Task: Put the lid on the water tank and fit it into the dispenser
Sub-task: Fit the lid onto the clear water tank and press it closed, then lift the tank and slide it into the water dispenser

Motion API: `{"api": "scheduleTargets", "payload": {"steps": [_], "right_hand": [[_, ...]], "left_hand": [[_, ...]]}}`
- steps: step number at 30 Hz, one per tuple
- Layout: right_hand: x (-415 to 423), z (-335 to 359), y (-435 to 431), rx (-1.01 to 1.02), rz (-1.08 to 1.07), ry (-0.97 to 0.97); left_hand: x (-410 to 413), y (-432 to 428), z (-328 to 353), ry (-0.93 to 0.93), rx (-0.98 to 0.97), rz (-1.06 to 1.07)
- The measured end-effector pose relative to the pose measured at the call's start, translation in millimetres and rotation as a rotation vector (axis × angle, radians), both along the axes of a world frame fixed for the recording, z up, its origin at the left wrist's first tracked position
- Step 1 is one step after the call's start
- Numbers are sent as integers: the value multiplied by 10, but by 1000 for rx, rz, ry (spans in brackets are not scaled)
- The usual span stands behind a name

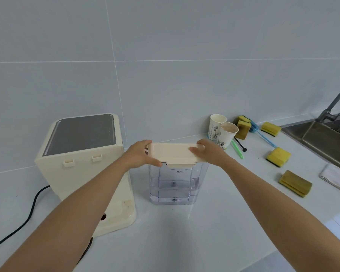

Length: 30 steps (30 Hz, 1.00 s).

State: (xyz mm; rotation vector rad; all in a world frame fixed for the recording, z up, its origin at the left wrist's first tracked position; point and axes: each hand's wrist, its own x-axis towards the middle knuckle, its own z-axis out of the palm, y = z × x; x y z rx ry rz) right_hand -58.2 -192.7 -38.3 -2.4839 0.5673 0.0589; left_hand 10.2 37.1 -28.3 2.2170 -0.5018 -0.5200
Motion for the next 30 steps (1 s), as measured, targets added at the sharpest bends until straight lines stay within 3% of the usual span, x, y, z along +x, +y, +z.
{"api": "scheduleTargets", "payload": {"steps": [4, 9, 13, 21, 30], "right_hand": [[-45, 9, 14, 23, 12, -17], [-155, -14, -76, 403, -7, -62], [-259, -88, -195, 540, 49, -40], [-361, -467, -195, 590, 204, -74], [-380, -1022, -74, 518, -4, -26]], "left_hand": [[9, 10, -77, 111, -79, -10], [-75, -3, -276, 220, -108, -49], [-116, -28, -461, 198, -104, -72], [-121, -52, -724, 220, -23, -42], [-107, -72, -983, 268, 60, -10]]}}
